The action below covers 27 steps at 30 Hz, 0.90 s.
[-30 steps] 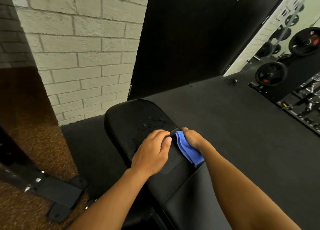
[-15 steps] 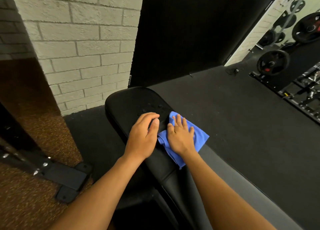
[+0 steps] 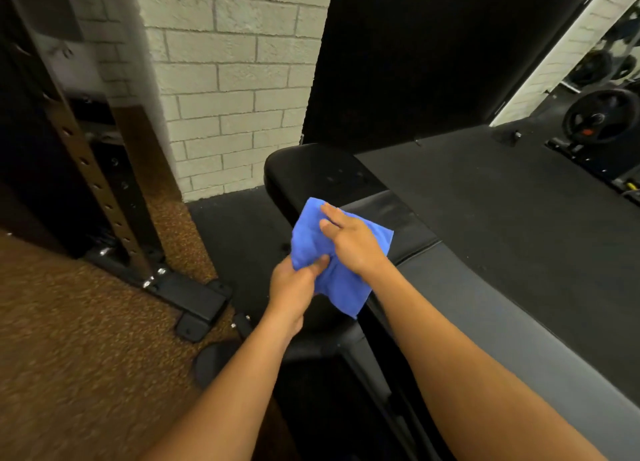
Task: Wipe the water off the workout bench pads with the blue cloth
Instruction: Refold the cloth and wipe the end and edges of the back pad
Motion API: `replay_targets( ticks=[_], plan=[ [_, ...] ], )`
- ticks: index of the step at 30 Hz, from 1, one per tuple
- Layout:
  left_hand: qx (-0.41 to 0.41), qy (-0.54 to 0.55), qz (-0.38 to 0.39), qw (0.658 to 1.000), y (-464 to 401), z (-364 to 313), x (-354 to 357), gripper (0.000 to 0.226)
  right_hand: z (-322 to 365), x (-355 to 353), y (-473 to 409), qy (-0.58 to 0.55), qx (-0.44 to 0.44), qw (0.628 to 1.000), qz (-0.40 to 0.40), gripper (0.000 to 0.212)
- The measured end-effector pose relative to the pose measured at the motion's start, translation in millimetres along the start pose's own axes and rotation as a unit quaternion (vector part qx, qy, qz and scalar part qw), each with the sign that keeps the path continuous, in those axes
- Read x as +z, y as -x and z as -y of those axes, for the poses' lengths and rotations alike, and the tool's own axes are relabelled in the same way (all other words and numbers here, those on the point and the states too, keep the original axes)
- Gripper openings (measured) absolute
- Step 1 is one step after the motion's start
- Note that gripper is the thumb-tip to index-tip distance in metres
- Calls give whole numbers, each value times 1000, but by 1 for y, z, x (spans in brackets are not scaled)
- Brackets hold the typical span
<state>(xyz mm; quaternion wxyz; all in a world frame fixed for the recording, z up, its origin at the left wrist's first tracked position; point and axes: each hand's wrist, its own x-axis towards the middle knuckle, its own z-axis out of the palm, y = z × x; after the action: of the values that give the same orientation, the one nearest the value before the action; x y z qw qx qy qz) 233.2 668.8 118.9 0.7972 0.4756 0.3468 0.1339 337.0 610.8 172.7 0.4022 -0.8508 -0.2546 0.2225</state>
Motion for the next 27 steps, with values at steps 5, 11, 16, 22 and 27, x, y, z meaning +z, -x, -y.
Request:
replay_targets(
  ticks=[5,11,16,22,27],
  plan=[
    [-32,106,16,994,9,-6,-22,32,0,-19,4,187,-36,980,-62,52],
    [2,202,-4,979,18,-20,-73,47,7,-10,8,220,-79,972,-36,42],
    [-16,185,-127,974,19,-16,-108,21,12,-16,5,168,-99,976,-102,34],
    [-63,170,-71,981,8,-1,-46,15,3,-23,1,148,-95,979,-99,30],
    [-103,305,10,947,4,0,-10,25,4,-30,-4,141,-96,980,-98,28]
  ],
)
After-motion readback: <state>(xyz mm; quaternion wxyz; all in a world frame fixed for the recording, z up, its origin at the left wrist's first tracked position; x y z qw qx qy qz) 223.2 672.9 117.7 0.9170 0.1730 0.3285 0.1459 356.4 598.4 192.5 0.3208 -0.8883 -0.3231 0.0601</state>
